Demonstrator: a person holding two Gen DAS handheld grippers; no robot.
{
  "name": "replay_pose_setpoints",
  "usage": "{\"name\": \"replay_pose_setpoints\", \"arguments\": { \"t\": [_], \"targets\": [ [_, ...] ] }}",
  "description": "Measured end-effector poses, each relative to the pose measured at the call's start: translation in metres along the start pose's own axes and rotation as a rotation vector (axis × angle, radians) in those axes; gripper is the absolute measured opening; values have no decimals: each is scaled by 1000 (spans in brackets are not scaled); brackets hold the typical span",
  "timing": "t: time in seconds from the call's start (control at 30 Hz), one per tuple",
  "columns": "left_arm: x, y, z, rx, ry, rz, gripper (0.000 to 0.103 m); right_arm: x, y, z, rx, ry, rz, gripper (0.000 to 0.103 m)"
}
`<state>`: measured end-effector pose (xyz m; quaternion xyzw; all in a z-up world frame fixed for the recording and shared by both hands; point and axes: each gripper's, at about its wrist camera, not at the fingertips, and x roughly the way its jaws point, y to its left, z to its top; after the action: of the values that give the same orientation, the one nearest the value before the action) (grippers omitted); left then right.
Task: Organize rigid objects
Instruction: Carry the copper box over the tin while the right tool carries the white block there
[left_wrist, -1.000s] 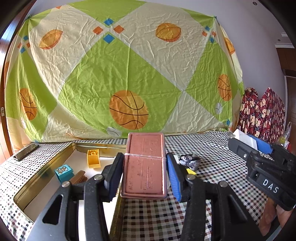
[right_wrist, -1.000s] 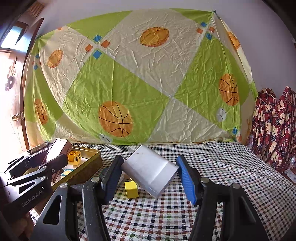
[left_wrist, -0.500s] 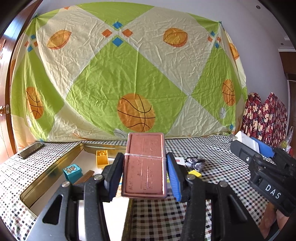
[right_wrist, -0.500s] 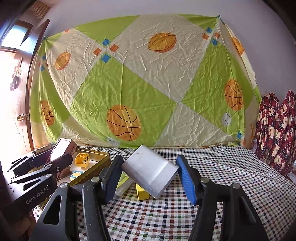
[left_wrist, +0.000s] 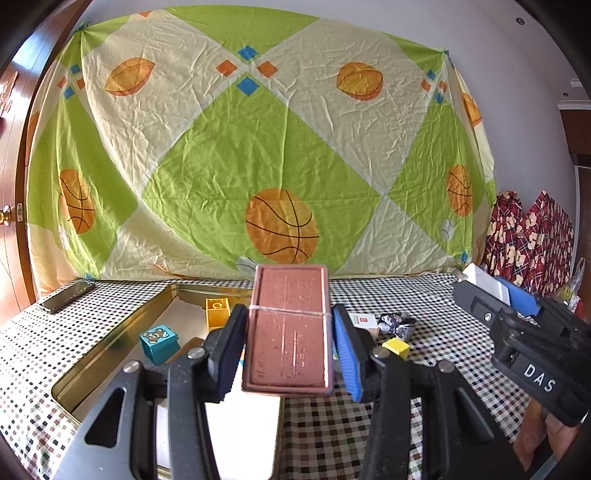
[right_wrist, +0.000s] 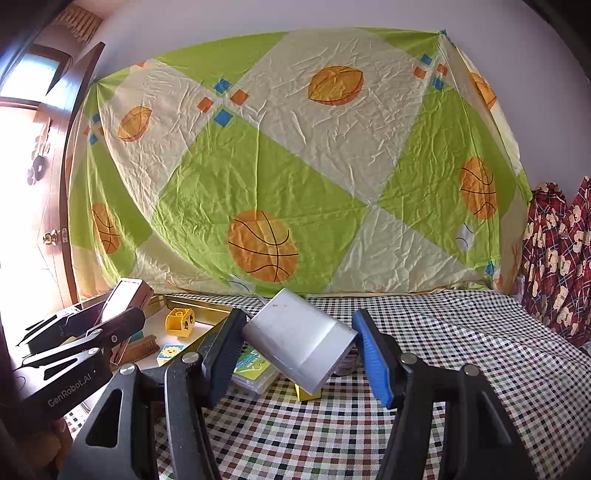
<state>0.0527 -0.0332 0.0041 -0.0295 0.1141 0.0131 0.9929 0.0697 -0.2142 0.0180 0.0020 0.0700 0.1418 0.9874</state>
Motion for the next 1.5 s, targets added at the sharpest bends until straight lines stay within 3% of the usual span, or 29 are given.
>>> {"name": "replay_pose_setpoints", "arguments": {
  "t": [0.53, 1.5],
  "targets": [
    [-9, 15, -1, -14, 10, 6, 45, 4, 37, -2, -23, 0, 68, 62],
    [-10, 81, 3, -104, 29, 86, 45, 20, 106, -3, -111, 27, 171, 62]
  ]
}}
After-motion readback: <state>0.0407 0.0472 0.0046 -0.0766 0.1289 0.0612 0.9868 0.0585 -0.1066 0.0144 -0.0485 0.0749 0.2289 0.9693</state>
